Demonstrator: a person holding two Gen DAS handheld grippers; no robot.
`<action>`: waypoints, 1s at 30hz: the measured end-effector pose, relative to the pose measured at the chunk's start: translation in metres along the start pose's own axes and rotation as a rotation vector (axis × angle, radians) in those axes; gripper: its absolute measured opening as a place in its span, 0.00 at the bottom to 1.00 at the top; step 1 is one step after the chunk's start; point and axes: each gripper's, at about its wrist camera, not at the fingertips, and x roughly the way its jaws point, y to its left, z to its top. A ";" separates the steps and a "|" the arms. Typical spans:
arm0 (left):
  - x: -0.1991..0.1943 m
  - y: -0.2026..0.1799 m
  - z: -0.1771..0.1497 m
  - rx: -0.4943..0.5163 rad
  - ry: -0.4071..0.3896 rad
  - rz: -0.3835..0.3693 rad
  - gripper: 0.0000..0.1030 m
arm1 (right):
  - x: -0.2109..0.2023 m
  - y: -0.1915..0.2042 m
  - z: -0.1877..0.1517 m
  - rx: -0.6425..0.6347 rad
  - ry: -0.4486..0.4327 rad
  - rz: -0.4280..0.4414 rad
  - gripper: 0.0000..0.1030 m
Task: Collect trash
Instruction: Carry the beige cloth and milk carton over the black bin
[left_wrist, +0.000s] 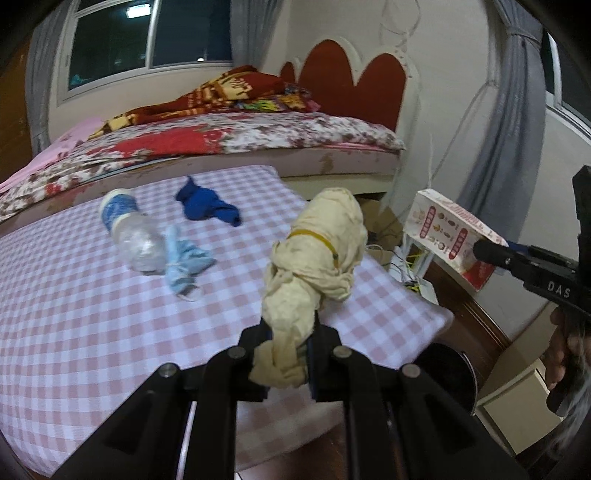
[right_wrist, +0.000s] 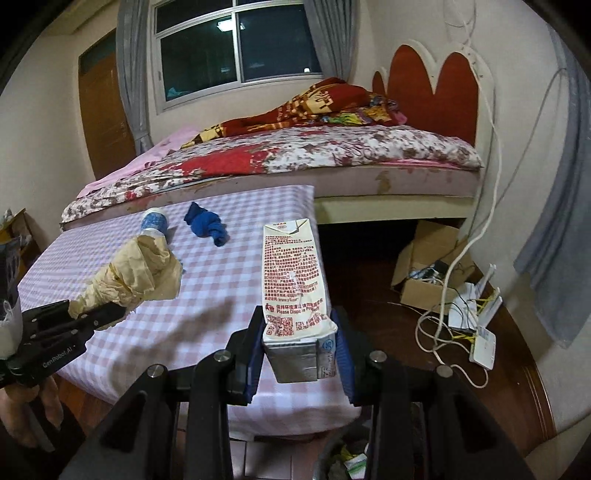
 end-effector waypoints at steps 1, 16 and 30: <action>0.002 -0.005 -0.001 0.008 0.004 -0.010 0.15 | -0.001 -0.006 -0.003 0.008 0.005 -0.005 0.35; 0.025 -0.087 -0.014 0.114 0.066 -0.131 0.15 | -0.028 -0.073 -0.050 0.099 0.054 -0.106 0.35; 0.041 -0.174 -0.052 0.227 0.195 -0.257 0.15 | -0.054 -0.130 -0.100 0.180 0.113 -0.170 0.35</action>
